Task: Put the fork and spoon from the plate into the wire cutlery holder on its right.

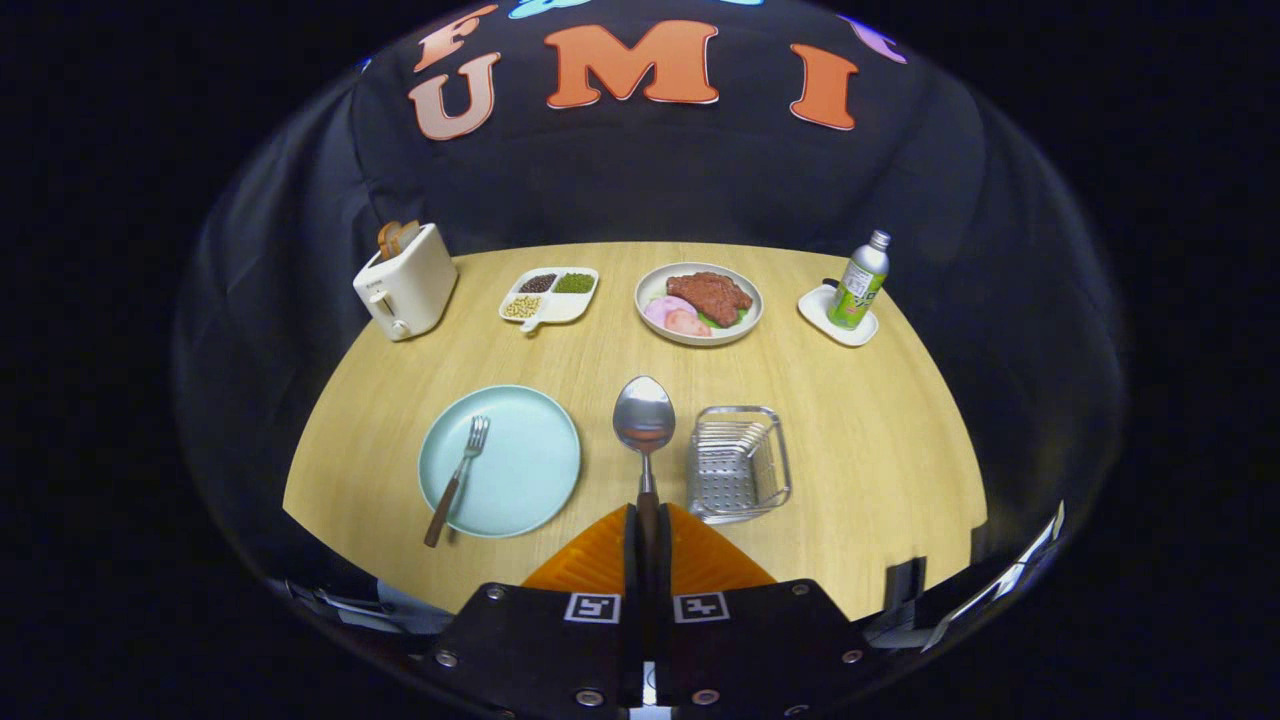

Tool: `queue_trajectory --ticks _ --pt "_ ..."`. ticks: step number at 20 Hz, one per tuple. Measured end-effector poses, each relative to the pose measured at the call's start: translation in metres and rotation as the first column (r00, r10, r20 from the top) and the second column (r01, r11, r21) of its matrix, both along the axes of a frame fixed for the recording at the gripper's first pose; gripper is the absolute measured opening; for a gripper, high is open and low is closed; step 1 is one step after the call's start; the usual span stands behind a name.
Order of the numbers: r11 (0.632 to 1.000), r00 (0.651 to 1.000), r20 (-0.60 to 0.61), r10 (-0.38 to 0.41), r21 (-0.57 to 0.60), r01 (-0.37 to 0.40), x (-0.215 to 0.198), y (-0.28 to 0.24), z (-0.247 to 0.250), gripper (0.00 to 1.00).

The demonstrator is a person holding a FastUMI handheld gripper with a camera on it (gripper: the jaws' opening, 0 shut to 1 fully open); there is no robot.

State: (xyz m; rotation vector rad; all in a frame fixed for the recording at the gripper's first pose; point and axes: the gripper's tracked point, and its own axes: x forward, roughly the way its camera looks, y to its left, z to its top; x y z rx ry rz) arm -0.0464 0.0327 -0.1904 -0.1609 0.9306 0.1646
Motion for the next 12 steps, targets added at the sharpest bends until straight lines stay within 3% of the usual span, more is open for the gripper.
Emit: queue_trajectory --ticks 5,12 --pt "0.999 0.990 -0.141 0.022 -0.034 -0.028 0.001 -0.038 0.003 0.05" --pt "0.993 0.931 -0.359 0.061 -0.068 -0.092 0.017 -0.050 -0.024 0.05"
